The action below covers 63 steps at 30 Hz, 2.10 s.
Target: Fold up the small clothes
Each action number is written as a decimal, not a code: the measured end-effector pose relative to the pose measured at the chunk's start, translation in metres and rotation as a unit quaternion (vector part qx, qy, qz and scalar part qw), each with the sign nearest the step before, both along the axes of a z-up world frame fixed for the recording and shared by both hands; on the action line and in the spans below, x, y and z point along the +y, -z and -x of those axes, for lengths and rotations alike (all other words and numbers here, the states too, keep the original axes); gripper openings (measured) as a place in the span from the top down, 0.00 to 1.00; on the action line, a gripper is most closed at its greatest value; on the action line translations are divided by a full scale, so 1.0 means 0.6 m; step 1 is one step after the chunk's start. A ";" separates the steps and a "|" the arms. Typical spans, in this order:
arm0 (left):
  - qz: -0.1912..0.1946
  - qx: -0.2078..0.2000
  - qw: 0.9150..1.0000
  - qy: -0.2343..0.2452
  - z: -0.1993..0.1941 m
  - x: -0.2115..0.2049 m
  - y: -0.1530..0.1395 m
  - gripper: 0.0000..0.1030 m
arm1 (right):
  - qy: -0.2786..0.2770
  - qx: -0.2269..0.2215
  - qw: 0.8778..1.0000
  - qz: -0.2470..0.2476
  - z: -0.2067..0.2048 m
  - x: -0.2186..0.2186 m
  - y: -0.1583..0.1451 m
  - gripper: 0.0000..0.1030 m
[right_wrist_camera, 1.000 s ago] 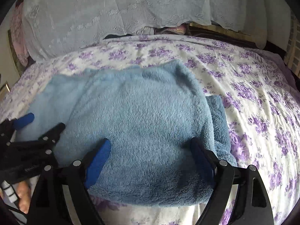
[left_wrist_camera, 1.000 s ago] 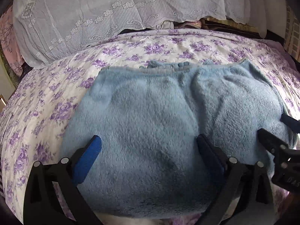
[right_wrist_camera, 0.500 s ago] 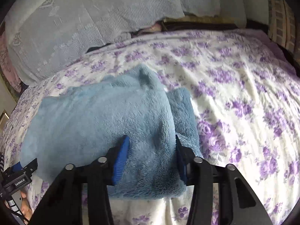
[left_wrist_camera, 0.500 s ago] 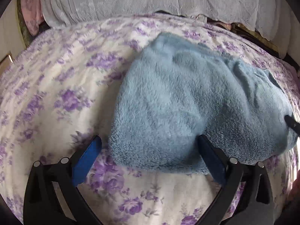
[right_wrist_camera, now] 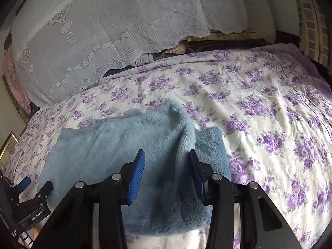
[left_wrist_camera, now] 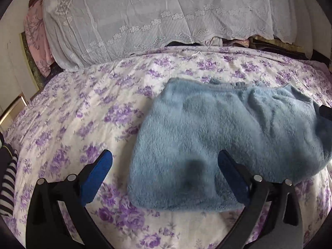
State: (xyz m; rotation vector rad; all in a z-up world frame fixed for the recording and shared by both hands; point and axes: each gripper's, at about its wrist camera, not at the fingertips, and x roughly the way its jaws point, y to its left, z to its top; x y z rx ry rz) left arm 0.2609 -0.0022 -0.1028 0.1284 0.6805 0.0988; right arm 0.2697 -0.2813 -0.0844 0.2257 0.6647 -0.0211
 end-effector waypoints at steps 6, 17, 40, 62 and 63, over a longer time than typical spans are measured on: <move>0.000 0.001 1.000 0.017 -0.051 -0.027 -0.026 0.04 | -0.063 0.002 0.998 0.025 -0.031 0.083 -0.011 0.57; 0.002 0.030 0.999 0.027 -0.084 -0.041 0.030 0.04 | -0.079 0.007 0.995 0.057 -0.045 0.109 0.025 0.55; 0.037 0.010 0.999 0.026 -0.051 -0.019 -0.001 0.04 | -0.105 -0.009 0.993 0.052 0.005 0.124 0.022 0.44; 0.043 0.042 0.998 0.027 -0.058 -0.019 0.037 0.04 | -0.161 0.024 0.984 0.077 0.006 0.165 0.066 0.03; 0.045 0.030 0.998 0.027 -0.052 -0.017 0.027 0.04 | -0.150 -0.001 0.986 0.072 0.016 0.155 0.051 0.03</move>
